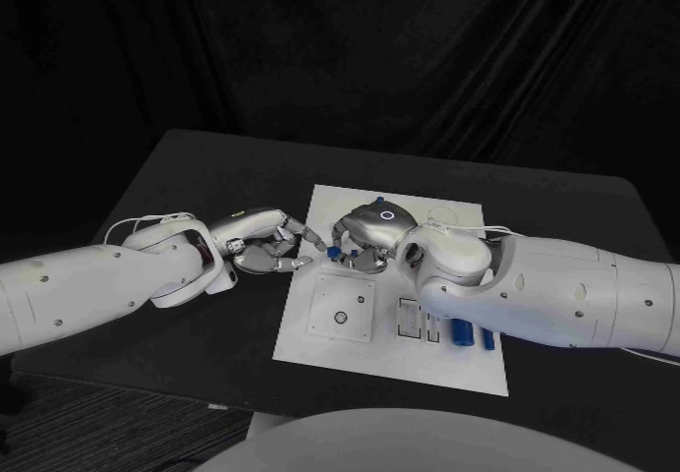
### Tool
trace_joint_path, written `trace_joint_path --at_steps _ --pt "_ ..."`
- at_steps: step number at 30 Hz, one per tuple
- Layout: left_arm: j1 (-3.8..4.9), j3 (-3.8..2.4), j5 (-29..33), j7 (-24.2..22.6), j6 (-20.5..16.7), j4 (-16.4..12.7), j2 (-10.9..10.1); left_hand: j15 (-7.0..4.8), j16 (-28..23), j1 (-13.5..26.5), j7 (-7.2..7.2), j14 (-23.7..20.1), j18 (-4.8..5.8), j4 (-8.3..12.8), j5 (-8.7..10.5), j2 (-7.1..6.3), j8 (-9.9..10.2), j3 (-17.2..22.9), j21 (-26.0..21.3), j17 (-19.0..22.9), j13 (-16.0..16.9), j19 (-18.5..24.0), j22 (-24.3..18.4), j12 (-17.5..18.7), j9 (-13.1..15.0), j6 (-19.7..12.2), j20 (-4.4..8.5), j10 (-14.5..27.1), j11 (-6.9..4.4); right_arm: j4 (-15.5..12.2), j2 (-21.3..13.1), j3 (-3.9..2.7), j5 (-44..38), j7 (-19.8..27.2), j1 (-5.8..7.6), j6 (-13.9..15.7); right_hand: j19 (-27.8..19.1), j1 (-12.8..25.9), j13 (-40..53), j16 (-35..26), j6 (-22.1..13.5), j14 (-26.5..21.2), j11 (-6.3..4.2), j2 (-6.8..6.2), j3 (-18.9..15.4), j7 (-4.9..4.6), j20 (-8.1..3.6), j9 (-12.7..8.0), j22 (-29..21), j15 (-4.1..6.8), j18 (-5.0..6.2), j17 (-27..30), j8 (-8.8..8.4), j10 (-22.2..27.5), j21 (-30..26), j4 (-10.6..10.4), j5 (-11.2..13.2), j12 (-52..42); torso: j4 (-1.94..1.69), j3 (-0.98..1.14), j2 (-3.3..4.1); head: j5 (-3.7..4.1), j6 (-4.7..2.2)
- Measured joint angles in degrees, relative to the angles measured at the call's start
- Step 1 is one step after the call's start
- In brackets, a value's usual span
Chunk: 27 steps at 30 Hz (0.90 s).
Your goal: Assemble the parts on the task board
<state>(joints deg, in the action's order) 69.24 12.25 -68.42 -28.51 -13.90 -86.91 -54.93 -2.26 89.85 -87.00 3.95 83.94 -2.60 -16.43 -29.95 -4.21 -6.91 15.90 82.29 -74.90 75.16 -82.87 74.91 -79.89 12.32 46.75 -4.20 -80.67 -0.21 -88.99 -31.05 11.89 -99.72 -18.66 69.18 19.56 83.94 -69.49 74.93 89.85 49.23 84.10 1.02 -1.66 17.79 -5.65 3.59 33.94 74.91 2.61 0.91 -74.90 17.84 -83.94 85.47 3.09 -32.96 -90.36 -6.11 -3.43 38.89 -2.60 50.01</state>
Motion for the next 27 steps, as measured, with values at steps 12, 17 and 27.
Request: trace_joint_path --at_steps 12,17,27 --pt "-0.26 0.0 -0.65 1.57 1.73 1.69 1.79 0.0 0.0 0.3 -0.23 0.0 0.0 0.07 0.0 -0.3 1.53 1.21 0.0 0.0 -0.25 0.0 0.0 -0.01 -1.22 -0.73 0.0 -0.2 -0.2 -0.07 -0.04 0.0 0.24 0.02 0.01 -0.05 0.0 0.22 0.0 0.0 0.0 0.0 0.0 -0.22 0.0 0.0 0.0 -0.01 0.0 0.0 0.0 0.0 0.0 0.0 0.0 0.0 0.23 0.0 0.0 0.0 0.0 0.01 0.0" --pt "-0.36 -0.01 -0.74 2.43 2.33 2.21 2.21 0.01 0.0 0.53 -0.24 0.0 0.0 0.17 0.17 -0.53 1.53 1.31 0.0 0.0 -0.2 0.23 0.0 0.01 -1.33 -0.72 0.23 -0.21 -0.2 -0.17 -0.11 0.0 0.27 0.02 0.01 -0.05 0.0 0.22 0.0 0.0 0.0 0.0 0.0 -0.22 0.0 0.0 0.0 -0.13 -0.01 0.0 0.0 0.0 0.0 0.0 0.0 0.0 0.22 0.0 0.0 0.0 0.0 0.07 0.0" --pt "-0.71 -0.01 -0.8 4.23 3.56 3.52 3.16 0.01 0.0 0.53 -0.05 0.0 0.01 0.23 0.25 -0.53 1.76 1.84 -0.75 0.0 -0.04 0.43 0.0 0.49 -1.63 -0.91 0.43 0.13 0.13 -0.47 -0.3 0.0 0.32 0.02 0.01 -0.03 0.0 0.22 0.0 0.0 0.0 0.0 0.0 -0.22 0.0 0.0 0.0 -0.14 -0.01 0.0 0.0 0.0 -0.21 0.0 0.0 0.0 0.46 0.0 0.01 0.02 -0.01 0.18 0.0"
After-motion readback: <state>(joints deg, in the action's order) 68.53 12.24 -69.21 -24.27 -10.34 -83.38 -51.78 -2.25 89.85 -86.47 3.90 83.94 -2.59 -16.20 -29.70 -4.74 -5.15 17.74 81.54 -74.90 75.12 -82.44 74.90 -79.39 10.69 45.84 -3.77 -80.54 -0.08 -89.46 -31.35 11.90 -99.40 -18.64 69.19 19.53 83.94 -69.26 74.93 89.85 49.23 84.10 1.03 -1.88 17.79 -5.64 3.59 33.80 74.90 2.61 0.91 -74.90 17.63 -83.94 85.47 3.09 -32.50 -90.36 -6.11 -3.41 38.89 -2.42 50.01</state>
